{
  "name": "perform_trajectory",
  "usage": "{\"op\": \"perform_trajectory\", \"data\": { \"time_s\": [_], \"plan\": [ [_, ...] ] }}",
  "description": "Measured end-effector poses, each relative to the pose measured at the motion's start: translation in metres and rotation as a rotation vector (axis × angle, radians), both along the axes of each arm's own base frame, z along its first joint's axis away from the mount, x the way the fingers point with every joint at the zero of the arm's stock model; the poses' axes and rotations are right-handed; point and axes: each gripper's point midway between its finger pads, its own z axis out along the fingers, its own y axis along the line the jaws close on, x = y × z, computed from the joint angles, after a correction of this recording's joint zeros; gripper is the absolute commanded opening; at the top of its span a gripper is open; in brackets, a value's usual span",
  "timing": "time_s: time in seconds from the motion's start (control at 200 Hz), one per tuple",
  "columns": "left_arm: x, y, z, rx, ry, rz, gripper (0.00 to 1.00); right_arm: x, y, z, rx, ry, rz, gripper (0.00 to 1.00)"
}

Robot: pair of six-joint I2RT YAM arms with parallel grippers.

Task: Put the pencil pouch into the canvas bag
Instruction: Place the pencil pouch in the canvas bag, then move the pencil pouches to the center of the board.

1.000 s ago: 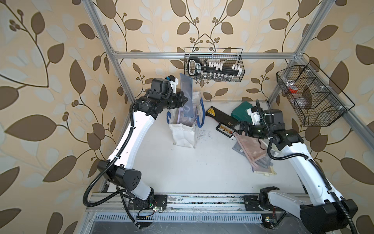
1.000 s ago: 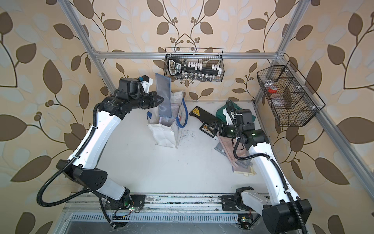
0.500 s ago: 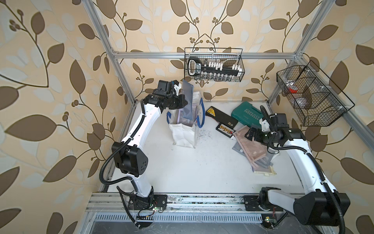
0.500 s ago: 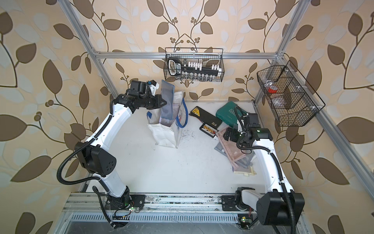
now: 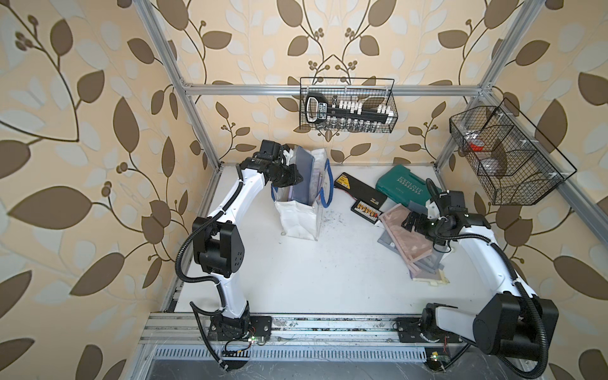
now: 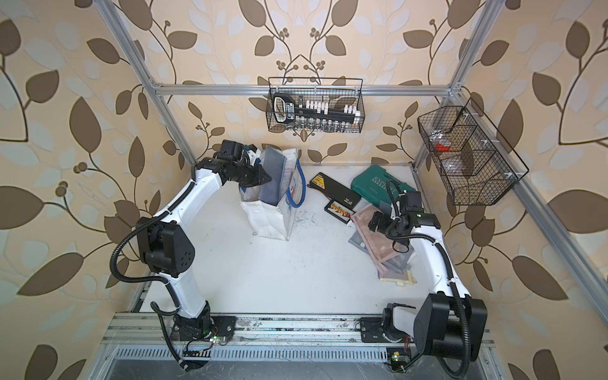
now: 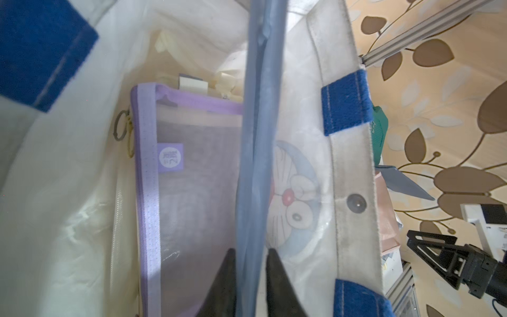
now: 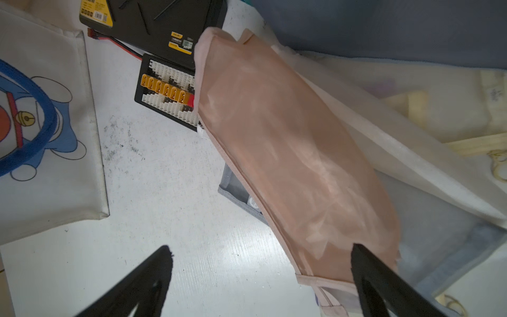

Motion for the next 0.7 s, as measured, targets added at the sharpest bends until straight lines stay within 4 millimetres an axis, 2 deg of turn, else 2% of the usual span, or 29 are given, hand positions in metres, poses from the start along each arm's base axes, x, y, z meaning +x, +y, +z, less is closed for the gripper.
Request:
{"op": "perform_trajectory", "data": {
  "time_s": [0.125, 0.18, 0.245, 0.325, 0.415, 0.5, 0.6, 0.7],
  "plan": [
    [-0.001, 0.009, -0.002, 0.052, -0.001, 0.026, 0.90, 0.006, -0.005, -0.005, -0.008, 0.003, -0.013, 1.00],
    [-0.002, 0.015, 0.002, 0.077, -0.010, 0.052, 0.96, 0.009, -0.007, -0.007, -0.013, 0.002, -0.019, 0.99],
    [-0.005, 0.022, 0.014, 0.107, -0.049, 0.075, 0.98, 0.011, -0.010, -0.009, -0.018, 0.001, -0.025, 0.99],
    [-0.019, 0.028, 0.040, 0.153, -0.117, 0.094, 0.99, 0.014, -0.014, -0.013, -0.028, 0.008, -0.032, 0.99],
    [-0.045, 0.026, 0.076, 0.171, -0.209, 0.094, 0.99, 0.016, -0.019, -0.022, -0.035, 0.029, -0.037, 0.99],
    [-0.084, 0.006, 0.103, 0.151, -0.286, 0.027, 0.99, 0.017, -0.025, -0.034, -0.045, 0.064, -0.041, 0.99],
    [-0.127, -0.020, 0.119, 0.109, -0.336, -0.079, 0.99, 0.018, -0.032, -0.046, -0.057, 0.097, -0.043, 0.99],
    [-0.161, -0.040, 0.121, 0.036, -0.337, -0.176, 0.99, 0.020, -0.037, -0.058, -0.062, 0.122, -0.044, 0.96]
  ]
}}
